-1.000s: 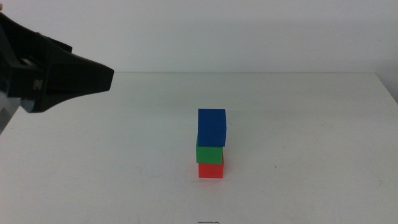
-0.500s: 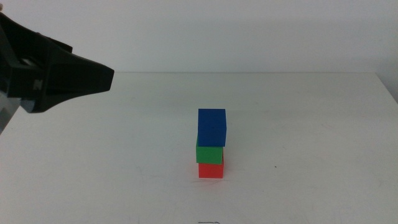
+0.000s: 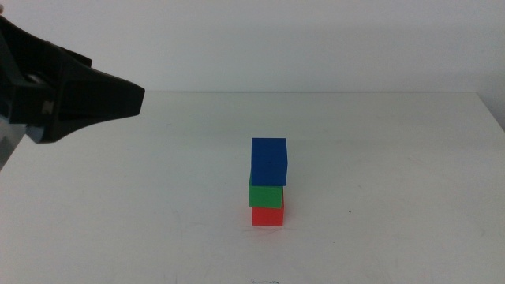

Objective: Stack red cubes first, then green, then blue cubes in a specific spot.

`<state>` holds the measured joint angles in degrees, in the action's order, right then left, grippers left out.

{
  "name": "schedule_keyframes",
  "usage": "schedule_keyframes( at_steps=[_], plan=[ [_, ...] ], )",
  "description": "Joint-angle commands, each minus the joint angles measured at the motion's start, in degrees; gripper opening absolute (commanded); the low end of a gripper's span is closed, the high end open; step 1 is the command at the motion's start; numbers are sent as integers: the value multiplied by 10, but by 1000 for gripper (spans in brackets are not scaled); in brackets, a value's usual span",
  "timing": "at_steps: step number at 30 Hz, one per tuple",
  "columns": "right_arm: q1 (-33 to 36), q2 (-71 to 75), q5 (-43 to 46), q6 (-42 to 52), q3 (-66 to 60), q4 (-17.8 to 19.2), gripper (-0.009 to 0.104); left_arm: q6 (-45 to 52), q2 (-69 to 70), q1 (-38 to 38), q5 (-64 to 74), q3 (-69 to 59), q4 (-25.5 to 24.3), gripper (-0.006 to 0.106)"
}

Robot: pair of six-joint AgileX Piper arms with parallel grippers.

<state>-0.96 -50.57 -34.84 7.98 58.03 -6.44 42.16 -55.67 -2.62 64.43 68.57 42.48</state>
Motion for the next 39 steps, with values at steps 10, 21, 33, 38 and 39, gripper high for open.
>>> schedule_keyframes(
  at_steps=[10, 21, 33, 38, 39],
  plan=[
    [2, 5, 40, -19, 13, 31, 67, -2, 5, 1, -79, 2, 18, 94],
    [2, 5, 40, -19, 13, 36, 67, -376, 108, 1, -450, -145, -396, 94],
    [2, 5, 40, -19, 13, 37, 67, -536, 120, 1, -456, -168, -519, 94],
    [2, 5, 40, -19, 13, 37, 67, -536, 135, 1, -453, -169, -494, 94],
    [2, 5, 40, -19, 13, 37, 67, -536, 140, 1, -453, -169, -488, 94]
  ],
)
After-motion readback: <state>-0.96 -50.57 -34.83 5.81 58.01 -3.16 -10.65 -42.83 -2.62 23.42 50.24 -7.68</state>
